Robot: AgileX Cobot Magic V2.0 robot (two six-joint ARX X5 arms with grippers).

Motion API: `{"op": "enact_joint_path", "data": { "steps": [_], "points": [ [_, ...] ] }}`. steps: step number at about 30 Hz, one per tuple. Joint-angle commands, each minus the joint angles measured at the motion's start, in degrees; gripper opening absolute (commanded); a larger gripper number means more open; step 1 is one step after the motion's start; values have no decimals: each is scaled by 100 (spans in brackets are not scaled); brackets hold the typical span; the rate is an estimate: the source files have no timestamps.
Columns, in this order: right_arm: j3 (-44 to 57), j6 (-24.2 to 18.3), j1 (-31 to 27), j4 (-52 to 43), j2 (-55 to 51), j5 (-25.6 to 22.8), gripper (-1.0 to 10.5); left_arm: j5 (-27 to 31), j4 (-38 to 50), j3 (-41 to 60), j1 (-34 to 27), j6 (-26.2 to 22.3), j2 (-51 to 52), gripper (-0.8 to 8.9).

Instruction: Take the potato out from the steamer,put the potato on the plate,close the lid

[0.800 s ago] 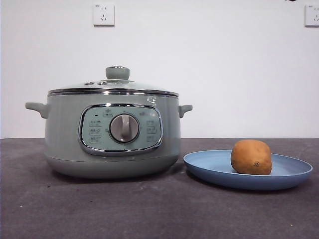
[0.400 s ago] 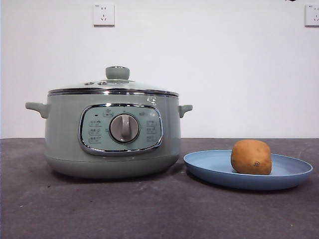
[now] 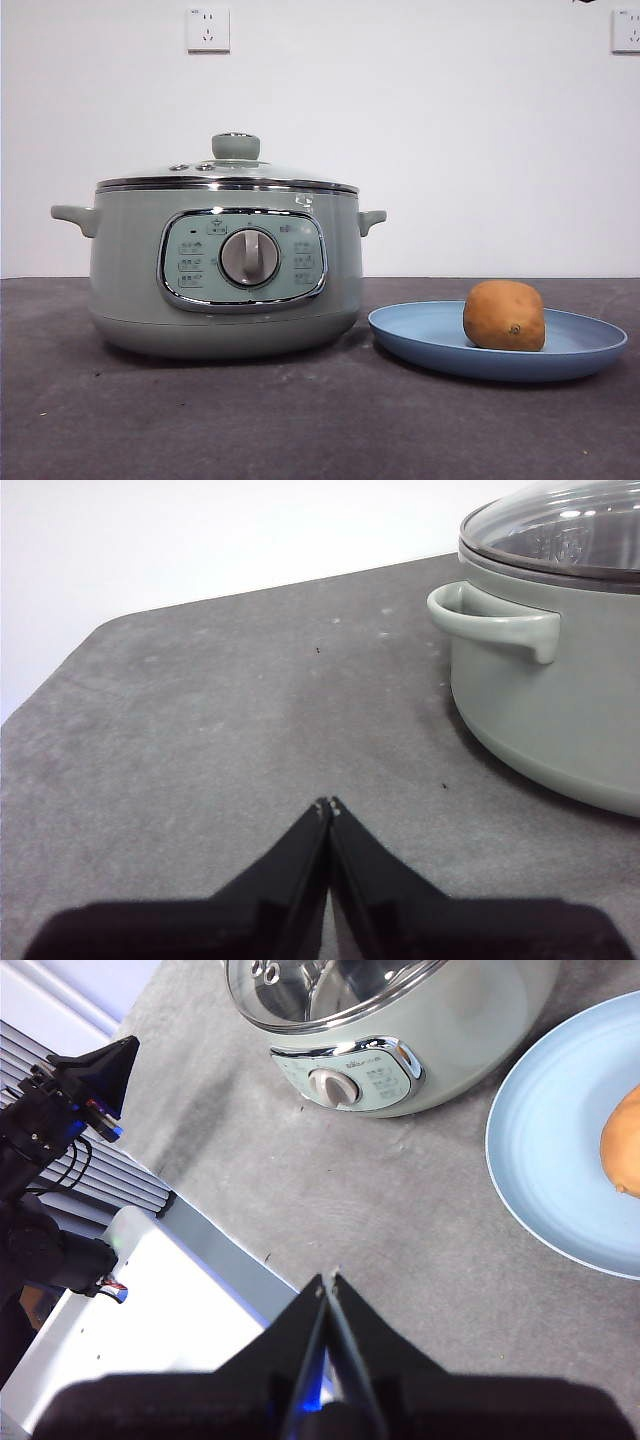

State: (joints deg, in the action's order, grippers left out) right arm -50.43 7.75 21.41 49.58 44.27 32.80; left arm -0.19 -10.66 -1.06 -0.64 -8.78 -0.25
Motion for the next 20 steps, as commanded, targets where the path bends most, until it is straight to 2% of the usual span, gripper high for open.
{"op": "enact_joint_path", "data": {
  "steps": [1,11,13,16,18,20],
  "points": [
    [33,11,9,-22,-4,-17,1,2,-15,83,-17,39,17,-3],
    [33,7,9,-2,-28,-33,1,2,-15,83,-17,39,17,-3],
    [33,-330,-68,-52,-208,-155,1,2,-15,83,-17,39,17,-3],
    [46,-1025,-387,-175,-662,-586,1,2,-15,83,-17,39,17,-3],
    [107,-1486,-671,-446,-994,-568,1,2,-15,83,-17,39,17,-3],
    [271,-1587,-968,-863,-1329,-590,1,2,-15,83,-17,39,17,-3]
  ]
}}
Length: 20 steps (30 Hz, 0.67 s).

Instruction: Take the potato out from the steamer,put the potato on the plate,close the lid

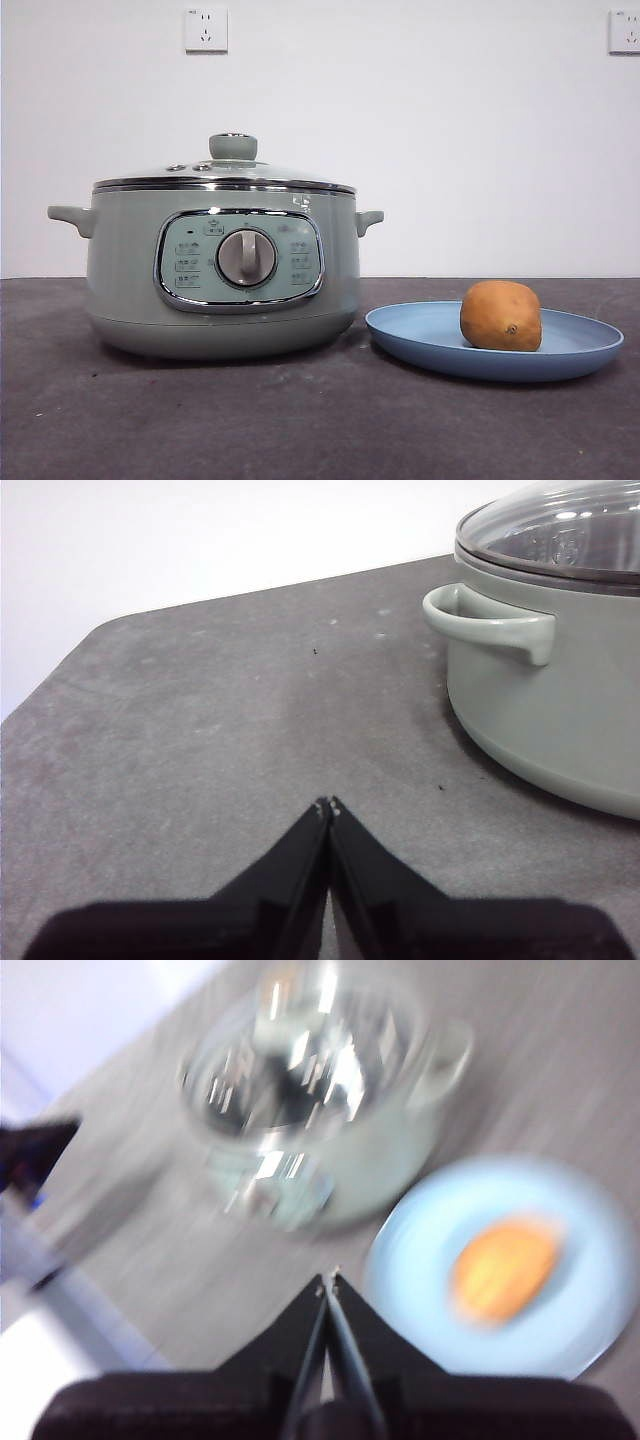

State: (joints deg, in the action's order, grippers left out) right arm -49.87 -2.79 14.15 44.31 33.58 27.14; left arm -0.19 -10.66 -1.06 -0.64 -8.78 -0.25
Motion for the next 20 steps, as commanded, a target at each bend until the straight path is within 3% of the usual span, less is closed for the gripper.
{"op": "enact_joint_path", "data": {
  "steps": [1,7,10,15,20],
  "points": [
    [361,-540,-417,-647,-450,-44,1,-2,-15,83,-17,42,17,-3],
    [1727,-562,-1003,-2588,-1453,-341,1,2,-15,83,-17,39,17,-3],
    [2612,-343,-1097,-3329,-1897,-374,1,2,-15,83,-17,39,17,-3],
    [3646,-52,-1115,-3700,-2459,-957,1,2,-15,83,-17,39,17,-3],
    [4336,81,-1113,-3703,-2955,-973,1,0,-15,83,-17,39,17,-3]
  ]
}}
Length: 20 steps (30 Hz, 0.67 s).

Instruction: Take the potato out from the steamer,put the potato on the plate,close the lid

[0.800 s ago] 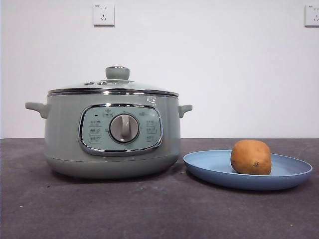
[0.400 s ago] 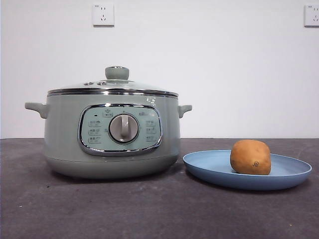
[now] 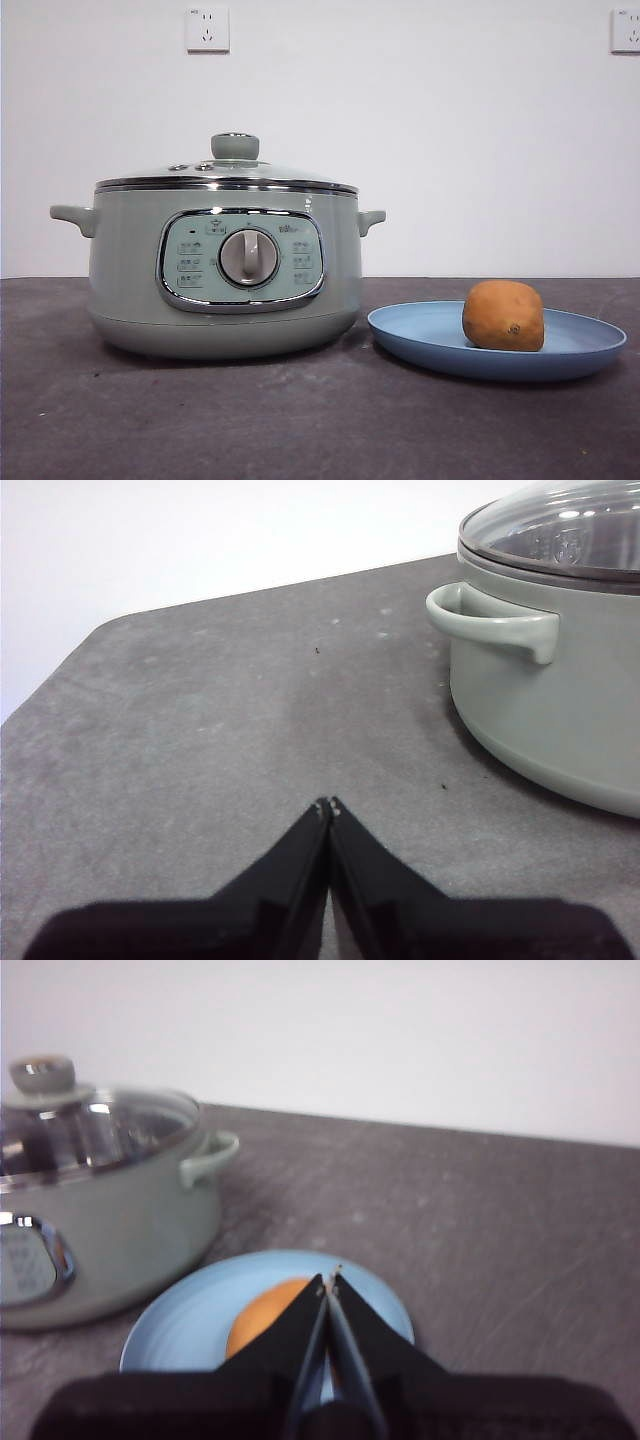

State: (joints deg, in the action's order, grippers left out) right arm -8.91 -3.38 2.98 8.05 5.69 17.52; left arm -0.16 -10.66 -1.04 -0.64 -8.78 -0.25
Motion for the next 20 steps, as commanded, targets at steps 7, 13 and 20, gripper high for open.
{"op": "enact_joint_path", "data": {
  "steps": [7,13,20],
  "points": [
    [745,400,9,0,-542,4,1,0,-15,81,-17,39,17,-3],
    [839,501,9,136,-564,15,1,0,-15,81,-17,42,17,-3],
    [837,844,11,140,-564,9,1,0,-15,81,-17,39,17,-3]
  ]
}}
